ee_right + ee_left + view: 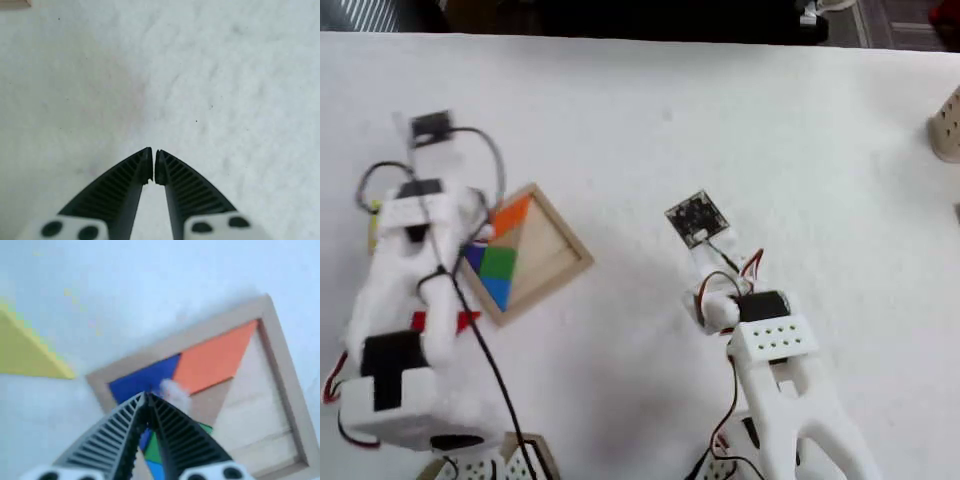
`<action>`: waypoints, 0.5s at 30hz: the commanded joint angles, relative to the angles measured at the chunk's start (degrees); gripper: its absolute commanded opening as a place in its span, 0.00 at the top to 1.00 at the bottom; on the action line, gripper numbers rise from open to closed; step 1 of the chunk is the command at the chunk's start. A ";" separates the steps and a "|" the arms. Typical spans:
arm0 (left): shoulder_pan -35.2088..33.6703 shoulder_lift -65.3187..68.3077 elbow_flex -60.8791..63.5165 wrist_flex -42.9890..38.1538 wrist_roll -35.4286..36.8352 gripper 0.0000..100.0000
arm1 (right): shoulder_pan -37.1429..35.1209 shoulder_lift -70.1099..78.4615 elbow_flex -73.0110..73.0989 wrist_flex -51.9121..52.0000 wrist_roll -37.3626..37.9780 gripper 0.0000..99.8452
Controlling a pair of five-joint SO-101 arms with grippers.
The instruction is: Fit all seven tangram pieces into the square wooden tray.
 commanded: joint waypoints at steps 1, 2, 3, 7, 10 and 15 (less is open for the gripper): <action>-12.26 -7.08 -3.16 0.18 0.70 0.97 | -0.57 -0.13 -0.26 -1.36 0.18 0.98; -14.37 -7.16 -3.43 0.09 0.70 0.97 | -0.57 -0.13 -0.09 -1.89 0.18 0.98; -16.40 -7.16 -3.43 -0.09 0.70 0.97 | -0.57 -0.13 0.35 -2.42 0.18 0.98; -20.53 -6.90 -2.81 -1.32 0.44 0.91 | -0.57 -0.13 1.05 -3.74 0.18 0.98; -20.70 -4.70 -3.16 -0.35 0.53 0.81 | -0.57 -0.13 1.05 -3.82 0.18 0.98; -23.08 4.00 -7.03 -2.73 0.53 0.77 | -0.48 -0.13 1.14 -3.74 0.18 0.98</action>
